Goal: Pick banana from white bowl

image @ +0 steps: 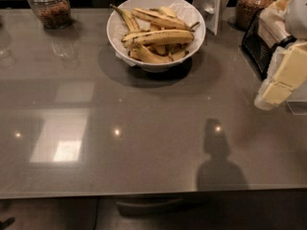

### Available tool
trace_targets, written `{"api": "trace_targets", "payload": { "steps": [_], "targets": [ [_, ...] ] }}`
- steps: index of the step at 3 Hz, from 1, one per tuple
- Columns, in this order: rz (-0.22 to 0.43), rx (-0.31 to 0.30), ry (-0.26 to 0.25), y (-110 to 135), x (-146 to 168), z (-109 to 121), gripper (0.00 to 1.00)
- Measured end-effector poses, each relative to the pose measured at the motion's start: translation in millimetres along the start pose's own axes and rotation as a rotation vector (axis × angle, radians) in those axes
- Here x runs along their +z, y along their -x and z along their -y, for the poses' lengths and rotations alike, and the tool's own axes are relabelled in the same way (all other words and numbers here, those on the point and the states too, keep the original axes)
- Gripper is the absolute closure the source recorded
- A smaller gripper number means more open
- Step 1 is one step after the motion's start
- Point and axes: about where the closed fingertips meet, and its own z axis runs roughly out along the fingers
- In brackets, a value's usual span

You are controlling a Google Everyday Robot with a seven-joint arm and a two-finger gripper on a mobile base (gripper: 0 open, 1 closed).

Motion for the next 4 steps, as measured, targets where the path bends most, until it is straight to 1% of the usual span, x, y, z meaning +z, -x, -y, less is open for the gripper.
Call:
{"api": "trace_targets", "payload": {
  "steps": [1,2,3,4],
  "targets": [
    [0.158,0.021,-0.032,36.2,-12.3,17.3,0.00],
    [0.354,0.072,-0.016,78.3,-12.5,44.8,0.00],
    [0.532,0.171,0.039,114.0,4.8,78.1,0.00],
    [0.532,0.171,0.039,114.0,4.8,78.1,0.00]
  ]
}}
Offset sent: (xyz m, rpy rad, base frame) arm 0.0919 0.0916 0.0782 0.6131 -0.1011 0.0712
